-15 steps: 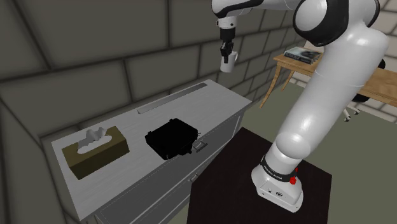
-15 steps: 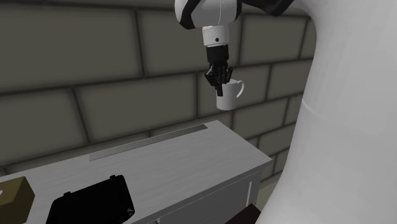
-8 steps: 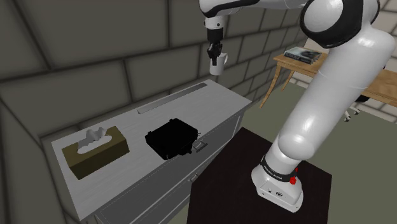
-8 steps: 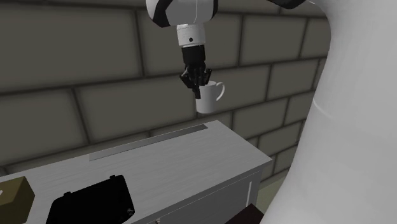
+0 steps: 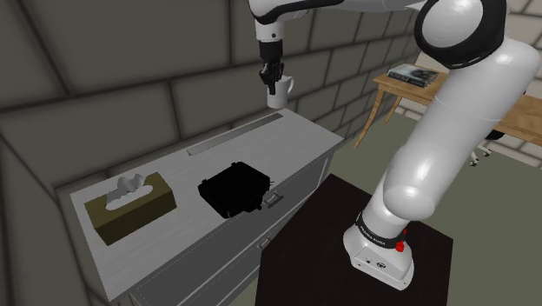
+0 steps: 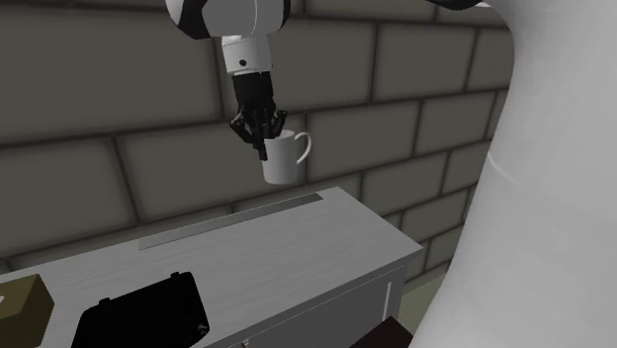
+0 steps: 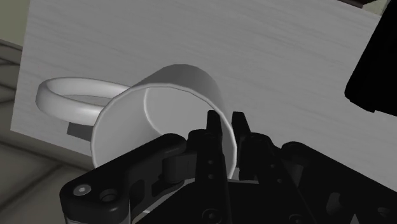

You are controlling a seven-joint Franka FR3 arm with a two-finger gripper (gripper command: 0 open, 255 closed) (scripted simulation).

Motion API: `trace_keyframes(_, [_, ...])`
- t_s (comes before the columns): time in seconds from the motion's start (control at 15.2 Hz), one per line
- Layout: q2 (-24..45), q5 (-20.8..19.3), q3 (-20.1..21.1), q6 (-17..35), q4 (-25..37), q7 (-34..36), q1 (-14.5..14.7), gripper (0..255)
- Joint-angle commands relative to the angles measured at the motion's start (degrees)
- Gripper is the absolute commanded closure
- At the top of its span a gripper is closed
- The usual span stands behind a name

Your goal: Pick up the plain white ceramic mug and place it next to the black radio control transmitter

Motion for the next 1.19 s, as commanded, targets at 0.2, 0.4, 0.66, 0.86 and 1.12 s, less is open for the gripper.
trace_keyframes(0.2, [2.52, 1.51, 3.34, -0.81, 2.92, 6.39, 3.28, 255])
trace_keyframes(0.4, [4.42, 2.29, 5.19, -1.46, 5.31, 10.01, 5.19, 255])
trace_keyframes(0.66, [7.68, 3.19, 7.48, -2.55, 9.52, 14.71, 7.73, 255])
trace_keyframes(0.86, [10.71, 3.71, 9.04, -3.6, 13.54, 18.14, 9.65, 255])
trace_keyframes(1.12, [15.58, 4.18, 10.9, -5.45, 20.23, 22.58, 12.27, 255])
